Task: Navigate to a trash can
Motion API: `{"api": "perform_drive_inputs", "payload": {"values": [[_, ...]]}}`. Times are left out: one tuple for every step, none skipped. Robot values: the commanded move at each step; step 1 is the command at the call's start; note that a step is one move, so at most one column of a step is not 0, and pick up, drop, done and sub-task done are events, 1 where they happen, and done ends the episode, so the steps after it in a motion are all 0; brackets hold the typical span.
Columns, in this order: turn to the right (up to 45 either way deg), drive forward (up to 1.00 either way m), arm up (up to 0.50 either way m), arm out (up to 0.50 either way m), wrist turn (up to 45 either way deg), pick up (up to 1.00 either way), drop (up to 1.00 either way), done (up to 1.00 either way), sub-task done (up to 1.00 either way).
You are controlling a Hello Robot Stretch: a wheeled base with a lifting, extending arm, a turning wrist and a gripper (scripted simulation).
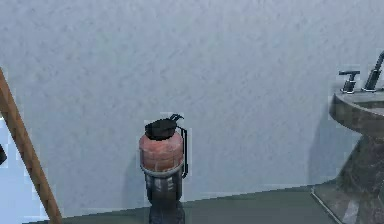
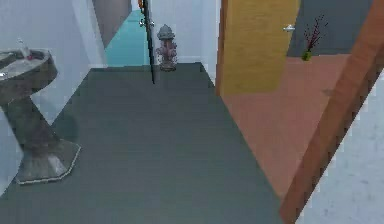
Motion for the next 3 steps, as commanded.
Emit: {"api": "perform_drive_inputs", "payload": {"values": [[24.0,0.00,0.00,0.00,0.0,0.00,0.00,0.00,0.00],[0.0,0.10,0.00,0.00,0.0,0.00,0.00,0.00,0.00],[-45.0,0.00,0.00,0.00,0.0,0.00,0.00,0.00,0.00]]}}
